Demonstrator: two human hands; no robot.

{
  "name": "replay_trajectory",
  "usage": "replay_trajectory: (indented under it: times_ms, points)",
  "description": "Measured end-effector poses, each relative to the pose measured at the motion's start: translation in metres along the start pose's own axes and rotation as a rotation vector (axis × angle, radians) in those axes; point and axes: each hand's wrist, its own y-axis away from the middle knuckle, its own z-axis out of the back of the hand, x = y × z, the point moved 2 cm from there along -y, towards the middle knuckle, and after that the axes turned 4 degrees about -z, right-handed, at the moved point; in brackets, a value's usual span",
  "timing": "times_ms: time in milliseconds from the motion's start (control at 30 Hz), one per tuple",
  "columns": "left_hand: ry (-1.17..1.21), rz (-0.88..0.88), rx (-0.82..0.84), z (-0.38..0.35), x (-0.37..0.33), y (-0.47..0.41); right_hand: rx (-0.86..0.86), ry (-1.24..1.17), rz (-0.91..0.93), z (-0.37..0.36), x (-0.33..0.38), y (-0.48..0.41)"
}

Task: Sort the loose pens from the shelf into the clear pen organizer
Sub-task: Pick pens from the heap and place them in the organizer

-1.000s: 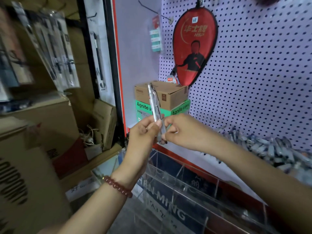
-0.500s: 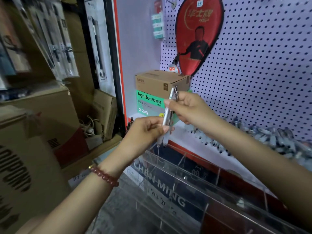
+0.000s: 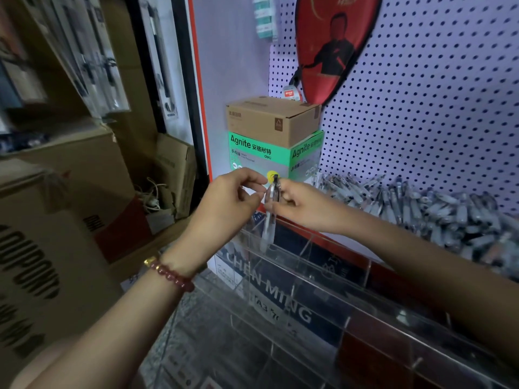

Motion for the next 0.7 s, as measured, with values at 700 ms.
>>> replay_trajectory:
  times_ms: [700]
  points:
    - [0.000,0.023,-0.054,-0.006,0.006,-0.006,0.085,0.007,-0.016,-0.013,-0.009,0.001]
